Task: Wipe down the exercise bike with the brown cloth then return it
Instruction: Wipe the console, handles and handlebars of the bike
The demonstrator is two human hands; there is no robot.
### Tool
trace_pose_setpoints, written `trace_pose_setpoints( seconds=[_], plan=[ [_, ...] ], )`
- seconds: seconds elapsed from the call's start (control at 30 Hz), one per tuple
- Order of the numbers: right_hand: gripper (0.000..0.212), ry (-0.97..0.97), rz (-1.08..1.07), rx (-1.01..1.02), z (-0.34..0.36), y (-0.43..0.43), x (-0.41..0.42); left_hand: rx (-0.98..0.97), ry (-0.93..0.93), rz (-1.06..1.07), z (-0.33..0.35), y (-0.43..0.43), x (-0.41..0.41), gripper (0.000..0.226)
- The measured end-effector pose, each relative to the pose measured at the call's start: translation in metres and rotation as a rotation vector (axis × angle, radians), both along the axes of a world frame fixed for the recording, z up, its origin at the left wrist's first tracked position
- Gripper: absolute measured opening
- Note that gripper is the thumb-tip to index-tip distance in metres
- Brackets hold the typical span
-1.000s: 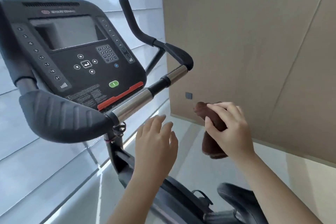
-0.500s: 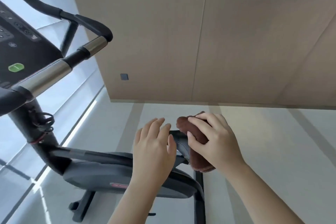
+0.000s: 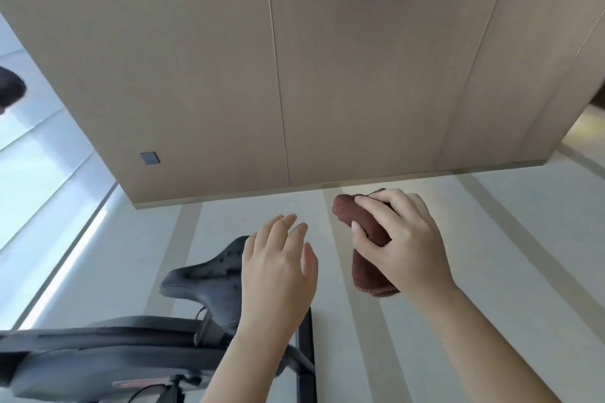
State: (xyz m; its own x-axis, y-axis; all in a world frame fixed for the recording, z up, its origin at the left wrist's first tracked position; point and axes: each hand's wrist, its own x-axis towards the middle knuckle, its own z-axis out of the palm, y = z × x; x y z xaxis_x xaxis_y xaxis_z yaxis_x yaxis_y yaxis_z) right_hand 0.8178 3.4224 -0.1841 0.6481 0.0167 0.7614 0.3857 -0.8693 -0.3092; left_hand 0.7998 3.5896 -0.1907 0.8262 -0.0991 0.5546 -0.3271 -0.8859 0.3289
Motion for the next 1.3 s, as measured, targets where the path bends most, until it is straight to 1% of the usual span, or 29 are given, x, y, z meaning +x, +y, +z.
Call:
trace_pose_setpoints(
  seconds=[0.13, 0.27, 0.47, 0.63, 0.73, 0.93, 1.07, 1.3],
  plan=[
    [0.029, -0.007, 0.067, -0.029, -0.002, -0.058, 0.036, -0.021, 0.019, 0.056, -0.003, -0.069, 0.032, 0.024],
    [0.027, 0.02, 0.145, -0.036, -0.001, -0.09, 0.073, -0.004, 0.034, 0.116, 0.0, -0.105, 0.062, 0.025],
    [0.029, 0.038, 0.219, -0.015, -0.003, -0.104, 0.141, 0.021, 0.003, 0.196, 0.001, -0.121, 0.122, 0.026],
    [0.03, 0.014, 0.281, -0.037, -0.002, -0.093, 0.224, -0.001, -0.021, 0.255, -0.003, -0.112, 0.198, 0.026],
    [0.029, -0.018, 0.326, -0.073, 0.005, -0.073, 0.286, -0.023, -0.067, 0.304, 0.0, -0.093, 0.252, 0.027],
    [0.028, -0.046, 0.462, -0.051, 0.027, -0.005, 0.389, -0.014, -0.116, 0.445, 0.015, -0.035, 0.332, 0.027],
    [0.028, -0.052, 0.592, -0.043, 0.026, 0.041, 0.436, 0.008, -0.095, 0.573, 0.019, -0.001, 0.361, 0.029],
    [0.029, -0.051, 0.85, -0.004, 0.019, 0.142, 0.51, 0.101, -0.06, 0.82, 0.016, 0.066, 0.395, 0.03]
  ],
)
